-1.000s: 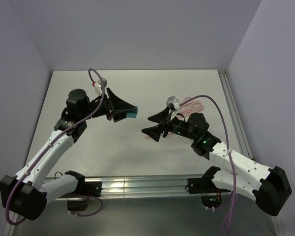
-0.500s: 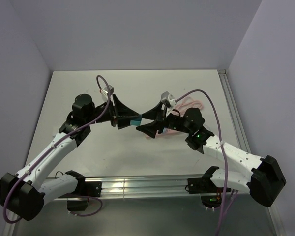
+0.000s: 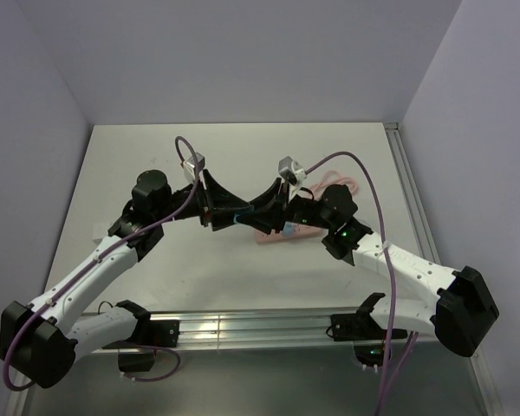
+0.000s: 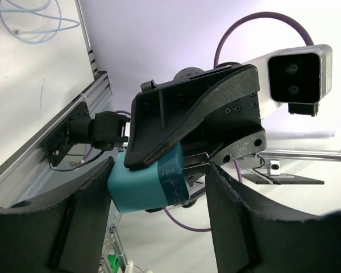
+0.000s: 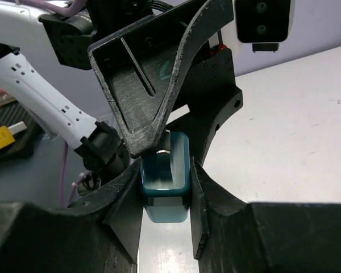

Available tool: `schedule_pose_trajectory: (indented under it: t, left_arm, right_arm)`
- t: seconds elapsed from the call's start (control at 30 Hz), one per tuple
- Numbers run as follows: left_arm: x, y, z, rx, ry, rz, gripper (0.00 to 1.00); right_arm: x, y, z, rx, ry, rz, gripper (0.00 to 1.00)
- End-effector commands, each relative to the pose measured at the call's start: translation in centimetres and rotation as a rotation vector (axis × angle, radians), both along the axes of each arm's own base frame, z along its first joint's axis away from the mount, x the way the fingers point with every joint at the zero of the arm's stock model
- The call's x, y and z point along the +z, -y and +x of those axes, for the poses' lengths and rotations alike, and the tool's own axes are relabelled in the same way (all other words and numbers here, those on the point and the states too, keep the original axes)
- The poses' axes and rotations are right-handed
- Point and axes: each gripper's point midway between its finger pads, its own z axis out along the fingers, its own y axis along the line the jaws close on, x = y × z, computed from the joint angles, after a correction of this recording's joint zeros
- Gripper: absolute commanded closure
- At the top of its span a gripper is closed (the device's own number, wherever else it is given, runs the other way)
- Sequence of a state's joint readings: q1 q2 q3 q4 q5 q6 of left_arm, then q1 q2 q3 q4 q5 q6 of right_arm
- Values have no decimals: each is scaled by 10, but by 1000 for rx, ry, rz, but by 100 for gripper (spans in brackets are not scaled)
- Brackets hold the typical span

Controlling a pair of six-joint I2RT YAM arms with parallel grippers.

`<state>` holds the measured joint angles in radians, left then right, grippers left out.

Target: Insert the plug

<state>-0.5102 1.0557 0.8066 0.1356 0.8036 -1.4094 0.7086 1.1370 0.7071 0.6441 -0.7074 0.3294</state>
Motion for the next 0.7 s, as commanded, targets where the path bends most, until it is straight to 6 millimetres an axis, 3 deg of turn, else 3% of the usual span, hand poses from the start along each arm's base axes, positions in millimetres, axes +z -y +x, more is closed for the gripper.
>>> schedule_pose_trajectory:
  t: [0.0, 0.03, 0.17, 0.3, 0.37, 0.4, 0.43, 0.47, 0.5, 0.53, 0.6, 0.67]
  left_arm:
    - [16, 1, -2, -8, 106, -21, 60]
    - [19, 1, -1, -5, 139, -15, 40]
    - [22, -3, 4, 48, 226, 25, 2]
    - [19, -20, 17, 158, 402, 158, 1]
    - [13, -31, 23, 235, 454, 213, 0]
    - [20, -39, 18, 268, 518, 214, 0]
    - [9, -43, 18, 288, 522, 231, 1]
    - [16, -47, 19, 321, 580, 206, 2]
    - [26, -51, 11, 334, 639, 173, 6]
    - [15, -51, 8, 325, 642, 172, 11]
    - [21, -48, -4, 278, 707, 119, 27]
    - [19, -44, -8, 238, 721, 108, 32]
  right_arm:
    - [28, -1, 3, -11, -3, 60, 100]
    - [27, -1, 2, -6, -12, 58, 100]
    - [21, 3, 3, -30, -72, 42, 100]
    - [10, 9, 3, -75, -164, 13, 100]
    - [10, 14, 12, -144, -220, 10, 100]
    - [3, 16, 10, -156, -289, -14, 100]
    - [2, 17, 11, -166, -326, -22, 100]
    - [6, 18, 12, -178, -384, -15, 100]
    - [-3, 18, 9, -166, -436, -47, 100]
    - [-4, 16, 5, -144, -459, -55, 100]
    - [-5, 15, -5, -72, -506, -70, 100]
    - [-2, 14, -14, -9, -527, -70, 100]
